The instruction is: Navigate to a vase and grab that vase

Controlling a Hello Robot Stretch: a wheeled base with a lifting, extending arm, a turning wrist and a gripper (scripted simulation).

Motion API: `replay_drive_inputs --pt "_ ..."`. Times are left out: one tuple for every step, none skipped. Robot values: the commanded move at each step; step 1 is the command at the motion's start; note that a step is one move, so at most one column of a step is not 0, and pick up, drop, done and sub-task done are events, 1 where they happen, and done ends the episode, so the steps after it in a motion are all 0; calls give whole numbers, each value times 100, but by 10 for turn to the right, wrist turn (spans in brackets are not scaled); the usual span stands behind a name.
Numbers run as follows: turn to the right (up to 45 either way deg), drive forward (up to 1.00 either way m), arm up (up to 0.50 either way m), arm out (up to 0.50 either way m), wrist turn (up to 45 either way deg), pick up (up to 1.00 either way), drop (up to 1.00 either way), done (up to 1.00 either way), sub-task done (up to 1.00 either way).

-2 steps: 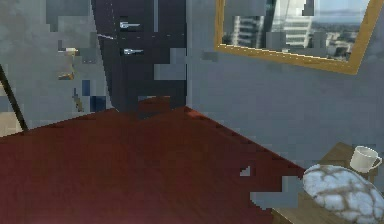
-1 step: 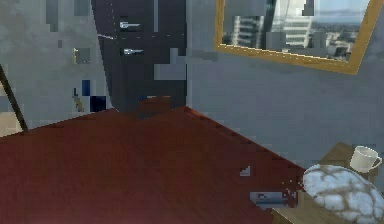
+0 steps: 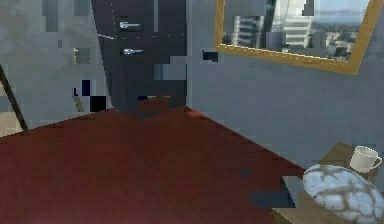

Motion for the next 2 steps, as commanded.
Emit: replay_drive_inputs --pt "0 0 0 0 450 0 0 0 0" --pt "0 0 0 0 450 0 0 0 0"
